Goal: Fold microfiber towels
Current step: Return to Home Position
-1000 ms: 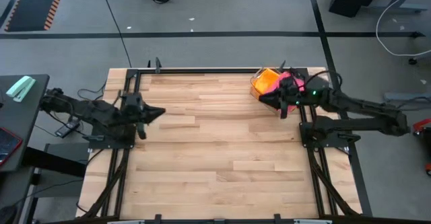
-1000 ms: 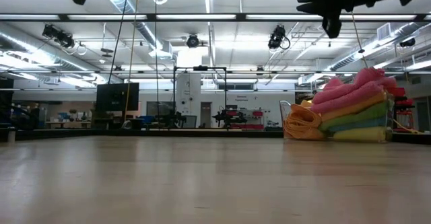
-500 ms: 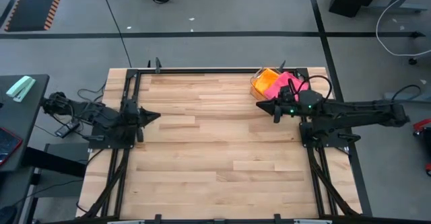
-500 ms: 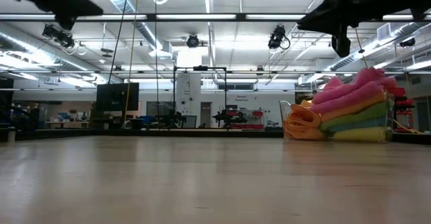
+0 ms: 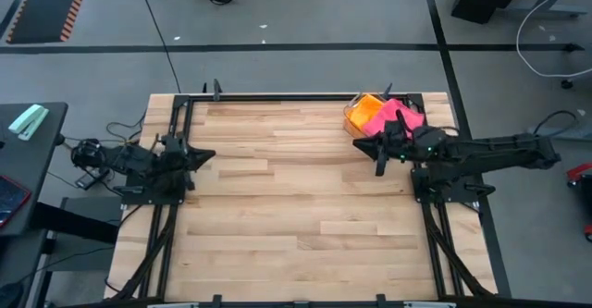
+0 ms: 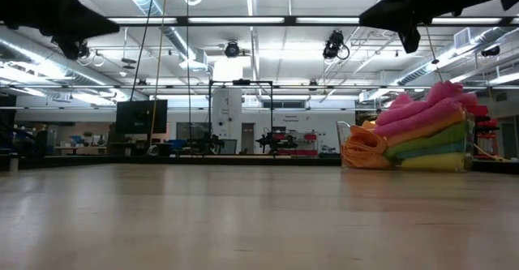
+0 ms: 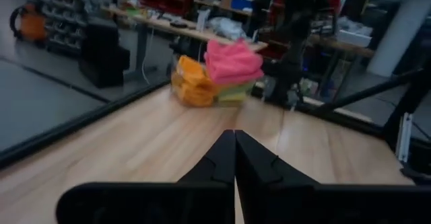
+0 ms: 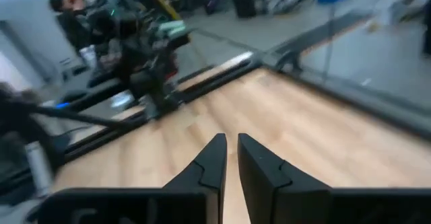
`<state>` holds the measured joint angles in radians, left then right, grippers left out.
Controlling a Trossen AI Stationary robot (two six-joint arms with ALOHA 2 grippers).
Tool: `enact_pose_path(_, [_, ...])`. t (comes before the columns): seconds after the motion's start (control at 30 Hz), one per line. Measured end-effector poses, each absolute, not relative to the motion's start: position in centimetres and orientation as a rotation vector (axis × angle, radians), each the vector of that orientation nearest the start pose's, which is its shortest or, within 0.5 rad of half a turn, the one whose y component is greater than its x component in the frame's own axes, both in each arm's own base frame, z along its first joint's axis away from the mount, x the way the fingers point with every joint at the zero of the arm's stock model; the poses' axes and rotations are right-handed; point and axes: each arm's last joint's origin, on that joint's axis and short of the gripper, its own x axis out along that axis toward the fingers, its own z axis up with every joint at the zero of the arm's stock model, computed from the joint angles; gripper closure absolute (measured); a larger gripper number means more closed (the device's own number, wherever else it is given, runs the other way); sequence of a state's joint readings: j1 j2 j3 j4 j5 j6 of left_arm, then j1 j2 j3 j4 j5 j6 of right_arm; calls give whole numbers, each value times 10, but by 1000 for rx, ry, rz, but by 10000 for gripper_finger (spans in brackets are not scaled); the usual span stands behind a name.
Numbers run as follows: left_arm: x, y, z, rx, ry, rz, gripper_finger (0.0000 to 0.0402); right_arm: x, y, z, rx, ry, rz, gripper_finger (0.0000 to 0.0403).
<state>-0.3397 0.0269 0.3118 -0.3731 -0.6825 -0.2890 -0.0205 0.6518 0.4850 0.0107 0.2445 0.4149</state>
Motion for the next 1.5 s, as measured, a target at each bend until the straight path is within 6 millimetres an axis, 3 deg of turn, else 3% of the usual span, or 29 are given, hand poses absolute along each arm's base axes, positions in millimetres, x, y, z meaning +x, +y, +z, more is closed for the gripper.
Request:
enact_pose_path(0.27, [78,-3,209,-313,-58,417,395,159,-16,261,236,-43,-391,358])
enact_pose_path(0.67, [92,2,176,-506,-178,483,397,136,-19,185,369,-280,-369,358])
enact_pose_path(1.03, [93,10,173,-525,-205,511,399,136,-22,179,393,-244,-396,358])
enact_pose_path(1.2, [93,12,172,-503,-208,545,366,136,-22,178,437,-237,-393,358])
enact_pose_path(1.33, [93,12,172,-412,-181,575,342,137,-22,166,391,-105,-414,358])
enact_pose_path(1.5, [91,17,172,-229,-141,702,342,136,-25,148,354,80,-477,358])
